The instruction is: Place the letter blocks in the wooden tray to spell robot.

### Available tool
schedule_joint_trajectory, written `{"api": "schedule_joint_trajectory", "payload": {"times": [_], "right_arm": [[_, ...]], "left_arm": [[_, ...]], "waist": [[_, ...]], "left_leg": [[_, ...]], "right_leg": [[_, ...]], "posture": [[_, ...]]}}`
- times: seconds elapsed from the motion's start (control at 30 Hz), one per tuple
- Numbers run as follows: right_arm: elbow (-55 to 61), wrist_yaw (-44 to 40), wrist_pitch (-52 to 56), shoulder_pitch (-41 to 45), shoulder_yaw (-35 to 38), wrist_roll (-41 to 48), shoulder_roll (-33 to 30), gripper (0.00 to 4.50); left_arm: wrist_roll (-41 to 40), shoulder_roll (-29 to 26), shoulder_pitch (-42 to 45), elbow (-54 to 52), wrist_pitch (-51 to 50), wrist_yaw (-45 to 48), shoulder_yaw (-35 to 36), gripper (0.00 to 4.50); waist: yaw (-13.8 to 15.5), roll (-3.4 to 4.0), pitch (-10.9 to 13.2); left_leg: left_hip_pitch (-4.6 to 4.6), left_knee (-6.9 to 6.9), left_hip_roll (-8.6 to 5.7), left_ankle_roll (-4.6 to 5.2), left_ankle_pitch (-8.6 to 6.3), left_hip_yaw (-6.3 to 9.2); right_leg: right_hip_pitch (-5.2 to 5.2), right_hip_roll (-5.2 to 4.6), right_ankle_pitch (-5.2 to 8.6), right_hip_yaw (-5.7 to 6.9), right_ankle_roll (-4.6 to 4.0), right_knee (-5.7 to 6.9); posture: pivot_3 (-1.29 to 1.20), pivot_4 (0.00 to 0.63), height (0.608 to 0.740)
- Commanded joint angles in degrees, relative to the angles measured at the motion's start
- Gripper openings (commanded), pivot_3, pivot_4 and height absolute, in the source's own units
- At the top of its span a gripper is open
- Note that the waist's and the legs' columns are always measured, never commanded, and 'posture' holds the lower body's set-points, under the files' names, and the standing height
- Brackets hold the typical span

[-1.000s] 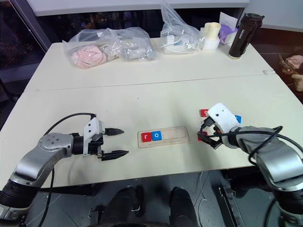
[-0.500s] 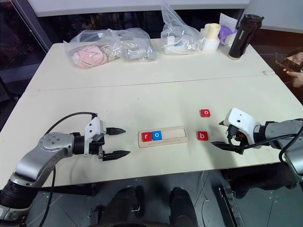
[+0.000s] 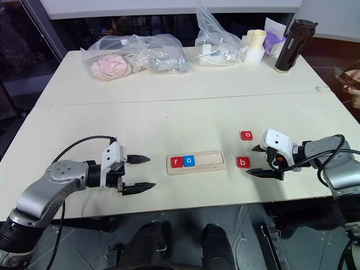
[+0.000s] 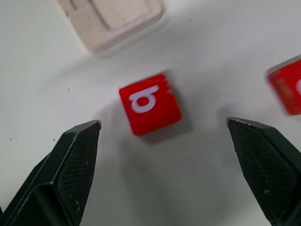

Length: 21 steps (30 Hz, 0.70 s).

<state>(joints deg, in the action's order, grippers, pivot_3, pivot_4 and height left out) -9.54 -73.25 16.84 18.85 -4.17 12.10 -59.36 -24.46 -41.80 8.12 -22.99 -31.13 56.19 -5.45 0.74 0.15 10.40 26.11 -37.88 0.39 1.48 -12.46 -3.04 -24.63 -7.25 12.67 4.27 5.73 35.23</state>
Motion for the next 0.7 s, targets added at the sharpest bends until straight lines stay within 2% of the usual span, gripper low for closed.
{"api": "schedule_joint_trajectory", "payload": {"times": [0.03,0.7], "right_arm": [[-0.89,-0.66,-1.55,1.29,0.34,-0.69,0.39,4.41],[-5.95,-2.64,-5.49,4.76,-3.0,-5.59,4.31,4.41]], "left_arm": [[-1.18,-0.46,-0.29,-2.3,-0.64,-0.77,1.9,4.5],[-2.0,-1.04,-1.09,-3.8,-1.65,-2.14,2.73,4.5]], "waist": [[0.0,0.0,0.0],[-0.06,0.01,-0.01]], "left_leg": [[0.0,0.0,0.0,0.0,0.0,0.0],[-0.17,-0.12,0.2,-0.01,0.0,-0.02]], "right_leg": [[0.0,0.0,0.0,0.0,0.0,0.01],[0.15,0.2,-0.1,0.0,-0.13,0.04]], "posture": [[0.0,0.15,0.725],[0.0,0.15,0.725]]}}
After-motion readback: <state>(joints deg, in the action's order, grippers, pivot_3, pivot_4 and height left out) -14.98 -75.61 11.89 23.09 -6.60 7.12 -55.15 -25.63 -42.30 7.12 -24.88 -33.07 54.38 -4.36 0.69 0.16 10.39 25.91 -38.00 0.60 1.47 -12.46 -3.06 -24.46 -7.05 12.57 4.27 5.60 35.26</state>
